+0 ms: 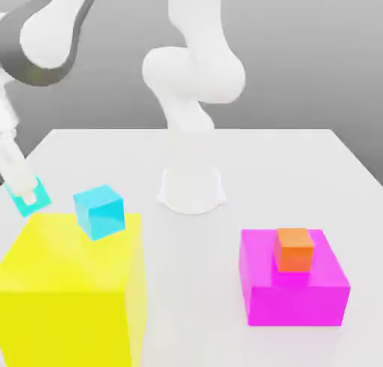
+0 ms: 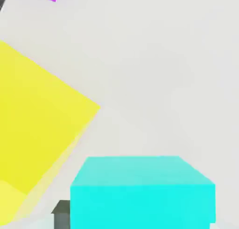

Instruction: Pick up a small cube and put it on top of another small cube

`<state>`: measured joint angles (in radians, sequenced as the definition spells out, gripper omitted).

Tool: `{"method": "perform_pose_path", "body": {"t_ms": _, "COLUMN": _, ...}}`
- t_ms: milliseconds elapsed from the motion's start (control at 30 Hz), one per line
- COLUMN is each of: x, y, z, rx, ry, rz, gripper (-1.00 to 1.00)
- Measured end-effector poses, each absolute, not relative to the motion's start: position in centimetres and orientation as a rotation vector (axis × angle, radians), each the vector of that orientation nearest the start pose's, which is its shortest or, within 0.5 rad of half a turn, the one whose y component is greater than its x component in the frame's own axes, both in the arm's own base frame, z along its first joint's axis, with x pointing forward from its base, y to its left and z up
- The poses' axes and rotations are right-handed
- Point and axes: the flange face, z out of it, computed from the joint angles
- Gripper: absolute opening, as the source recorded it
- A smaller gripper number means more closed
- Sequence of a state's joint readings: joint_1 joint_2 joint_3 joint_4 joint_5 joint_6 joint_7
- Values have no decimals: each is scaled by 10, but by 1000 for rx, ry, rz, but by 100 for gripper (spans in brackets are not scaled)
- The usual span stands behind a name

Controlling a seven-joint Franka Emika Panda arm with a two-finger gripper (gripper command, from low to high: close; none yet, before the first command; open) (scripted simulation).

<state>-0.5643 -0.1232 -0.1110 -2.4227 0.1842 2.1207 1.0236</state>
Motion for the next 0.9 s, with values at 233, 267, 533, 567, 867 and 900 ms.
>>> {"method": "perform_pose_path", "body": {"t_ms": 233, "x": 397, "y": -204, "z": 404, "rx": -1788, "ry": 2488, "rz": 206, "gripper": -100}}
{"method": "perform_pose_path", "body": {"t_ms": 267, "x": 401, "y": -193, "z": 413, "rx": -1778, "ry": 2509, "rz": 186, "gripper": -100}}
{"method": "perform_pose_path", "body": {"t_ms": 533, "x": 413, "y": -135, "z": 413, "rx": -1711, "ry": 2629, "rz": 6, "gripper": -100}}
{"method": "perform_pose_path", "body": {"t_ms": 567, "x": 413, "y": -134, "z": 400, "rx": -1710, "ry": 2630, "rz": 4, "gripper": 100}}
{"method": "perform_pose_path", "body": {"t_ms": 867, "x": 413, "y": -134, "z": 420, "rx": -1712, "ry": 2634, "rz": 0, "gripper": 100}}
{"method": "perform_pose_path", "body": {"t_ms": 900, "x": 413, "y": -134, "z": 435, "rx": -1711, "ry": 2634, "rz": 0, "gripper": 100}}
